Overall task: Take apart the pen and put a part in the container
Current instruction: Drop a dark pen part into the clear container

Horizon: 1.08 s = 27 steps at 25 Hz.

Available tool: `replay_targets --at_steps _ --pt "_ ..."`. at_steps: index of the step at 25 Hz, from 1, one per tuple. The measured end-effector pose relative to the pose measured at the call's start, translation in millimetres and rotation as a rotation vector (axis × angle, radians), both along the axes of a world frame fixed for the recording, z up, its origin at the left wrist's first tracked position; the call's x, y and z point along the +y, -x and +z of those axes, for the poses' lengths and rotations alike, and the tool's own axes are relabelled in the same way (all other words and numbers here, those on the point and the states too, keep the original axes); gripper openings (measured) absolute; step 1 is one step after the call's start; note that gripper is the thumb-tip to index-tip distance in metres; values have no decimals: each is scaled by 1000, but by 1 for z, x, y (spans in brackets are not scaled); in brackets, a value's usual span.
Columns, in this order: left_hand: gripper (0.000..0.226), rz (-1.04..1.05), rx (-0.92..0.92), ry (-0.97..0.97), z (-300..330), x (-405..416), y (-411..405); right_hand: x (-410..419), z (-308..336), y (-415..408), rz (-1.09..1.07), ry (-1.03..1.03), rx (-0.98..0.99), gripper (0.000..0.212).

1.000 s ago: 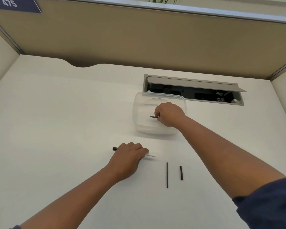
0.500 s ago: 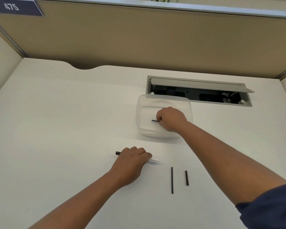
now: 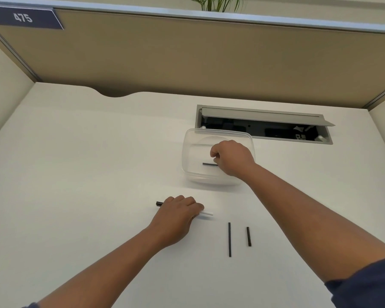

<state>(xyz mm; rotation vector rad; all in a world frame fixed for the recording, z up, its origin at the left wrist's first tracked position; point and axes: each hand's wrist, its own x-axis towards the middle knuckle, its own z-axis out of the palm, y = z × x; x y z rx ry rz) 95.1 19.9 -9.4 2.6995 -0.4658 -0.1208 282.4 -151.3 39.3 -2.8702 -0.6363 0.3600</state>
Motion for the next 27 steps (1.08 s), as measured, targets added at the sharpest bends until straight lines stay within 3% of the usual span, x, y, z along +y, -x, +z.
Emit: replay_targets --at_steps 10,21,27 --pt "30 55 28 11 28 -2 22 -25 49 98 -80 -277 -71 15" --pt "30 96 78 42 50 -8 73 -69 -26 201 -295 -86 103 13" --pt "29 122 101 66 55 -13 87 -66 -39 219 -254 -33 109 14"
